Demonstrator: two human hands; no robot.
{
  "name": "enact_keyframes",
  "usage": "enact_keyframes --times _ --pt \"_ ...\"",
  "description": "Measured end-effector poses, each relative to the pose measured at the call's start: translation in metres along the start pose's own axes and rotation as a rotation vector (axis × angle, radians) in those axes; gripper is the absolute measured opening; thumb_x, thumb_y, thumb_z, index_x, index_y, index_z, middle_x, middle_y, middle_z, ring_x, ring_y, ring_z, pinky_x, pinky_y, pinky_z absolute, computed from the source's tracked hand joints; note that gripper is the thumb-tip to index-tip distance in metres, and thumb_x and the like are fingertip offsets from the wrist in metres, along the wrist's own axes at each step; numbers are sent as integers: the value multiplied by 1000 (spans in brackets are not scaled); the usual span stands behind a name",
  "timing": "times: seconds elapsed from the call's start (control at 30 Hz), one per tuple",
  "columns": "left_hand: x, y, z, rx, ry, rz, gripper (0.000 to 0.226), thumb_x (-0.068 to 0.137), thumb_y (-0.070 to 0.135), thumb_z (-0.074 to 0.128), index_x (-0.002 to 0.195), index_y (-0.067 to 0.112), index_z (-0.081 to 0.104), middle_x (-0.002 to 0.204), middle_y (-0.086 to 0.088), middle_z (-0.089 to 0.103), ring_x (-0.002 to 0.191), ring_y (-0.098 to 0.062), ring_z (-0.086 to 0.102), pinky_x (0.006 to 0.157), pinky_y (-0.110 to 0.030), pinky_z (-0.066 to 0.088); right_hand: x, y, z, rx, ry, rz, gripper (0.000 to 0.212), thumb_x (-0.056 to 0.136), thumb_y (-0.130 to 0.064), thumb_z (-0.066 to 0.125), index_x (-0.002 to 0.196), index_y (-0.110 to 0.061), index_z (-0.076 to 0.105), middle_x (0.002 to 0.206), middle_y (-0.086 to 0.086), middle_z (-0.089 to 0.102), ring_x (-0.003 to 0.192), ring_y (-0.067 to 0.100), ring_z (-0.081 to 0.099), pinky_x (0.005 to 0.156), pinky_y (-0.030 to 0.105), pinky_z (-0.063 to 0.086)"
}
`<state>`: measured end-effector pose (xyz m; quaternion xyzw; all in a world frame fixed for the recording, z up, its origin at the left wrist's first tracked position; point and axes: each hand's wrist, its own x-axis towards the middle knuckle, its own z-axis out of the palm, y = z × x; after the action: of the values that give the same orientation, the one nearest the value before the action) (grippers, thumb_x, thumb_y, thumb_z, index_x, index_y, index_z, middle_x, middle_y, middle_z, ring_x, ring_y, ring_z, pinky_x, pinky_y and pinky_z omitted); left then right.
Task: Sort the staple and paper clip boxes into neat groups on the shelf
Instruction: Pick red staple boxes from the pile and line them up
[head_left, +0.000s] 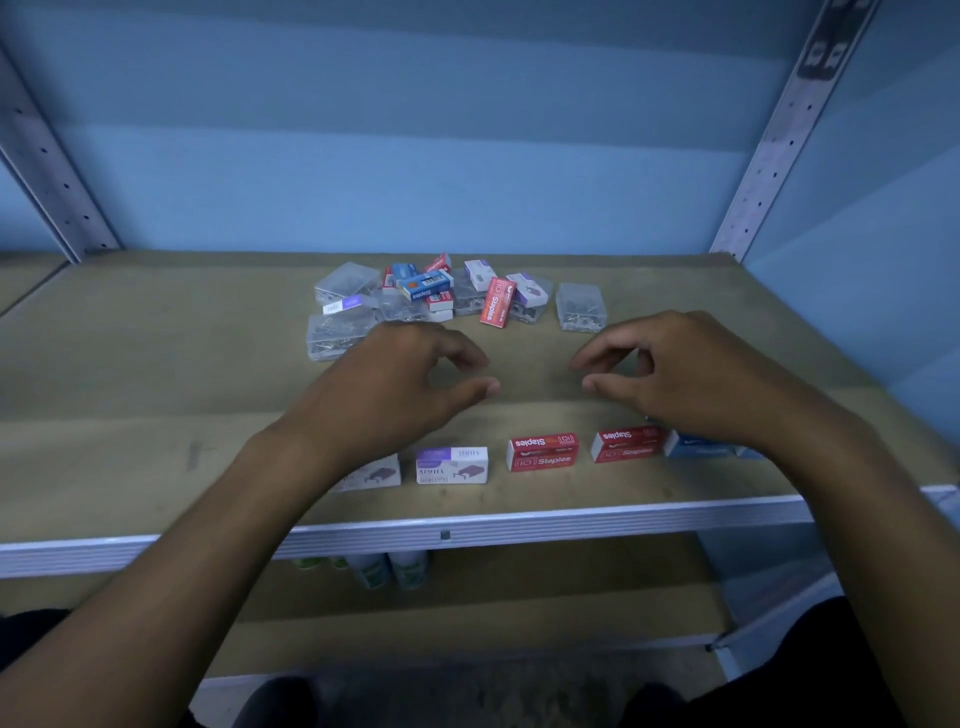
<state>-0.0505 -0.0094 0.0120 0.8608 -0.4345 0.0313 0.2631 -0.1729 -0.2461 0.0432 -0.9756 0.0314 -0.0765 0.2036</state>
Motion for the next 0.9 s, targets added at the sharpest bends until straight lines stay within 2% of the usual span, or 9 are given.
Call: enact_keyframes --times 0.07,0.13,0.27,0.37,0.47,0.6,0.7,0.77,0.9 --pt "3 -11 2 76 -4 -30 45 84 63 57 116 32 68 118 17 67 106 -4 58 90 -24 47 11 0 10 -15 6 -2 21 88 -31 74 108 -33 75 100 -21 71 82 -26 51 66 -6 33" --pt "6 -17 4 139 -39 -67 61 79 74 49 123 34 63 127 13 63 121 -13 52 103 -34 44 23 0 20 -19 -1 -3 28 88 -31 72 115 -34 71 113 -15 69 87 -18 54 72 -2 34" --pt "23 -16 3 207 -152 -165 74 77 78 48 139 36 45 147 12 45 137 -24 30 114 -44 29 46 -6 34 -34 -50 34 47 87 -30 69 131 -41 57 132 -8 55 110 6 50 92 21 37" --pt "39 -22 3 252 -170 -227 80 77 82 41 144 39 33 156 15 31 147 -28 11 117 -50 20 64 -9 44 -29 -58 59 63 84 -39 69 141 -46 43 140 -8 43 131 16 43 108 33 39" --pt "48 -32 6 286 -181 -244 84 76 85 36 146 40 29 158 15 27 149 -30 2 117 -50 13 80 -10 51 -9 -50 57 71 83 -45 69 145 -47 34 151 -11 32 140 20 37 113 42 38" --pt "54 -41 11 299 -199 -266 90 75 88 29 150 37 25 161 14 22 150 -28 -3 116 -52 7 95 -13 57 -16 -51 78 81 83 -55 71 151 -42 29 162 -11 17 147 24 28 116 45 33" --pt "56 -44 11 349 -182 -254 84 80 84 28 148 36 29 159 14 26 147 -30 4 114 -53 13 103 -14 61 -2 -84 94 85 81 -61 69 152 -41 28 165 -8 16 150 29 23 118 49 30" --pt "56 -42 9 367 -179 -243 76 84 80 28 145 35 35 157 13 30 146 -31 8 113 -53 15 105 -13 63 -2 -87 74 79 83 -54 69 151 -39 33 161 -7 25 147 29 30 117 48 33" --pt "51 -38 3 368 -165 -203 61 88 73 34 136 37 45 151 14 38 145 -30 10 111 -51 16 105 -12 58 -12 -44 49 61 89 -14 62 145 -34 45 146 -4 39 135 23 41 112 42 39"
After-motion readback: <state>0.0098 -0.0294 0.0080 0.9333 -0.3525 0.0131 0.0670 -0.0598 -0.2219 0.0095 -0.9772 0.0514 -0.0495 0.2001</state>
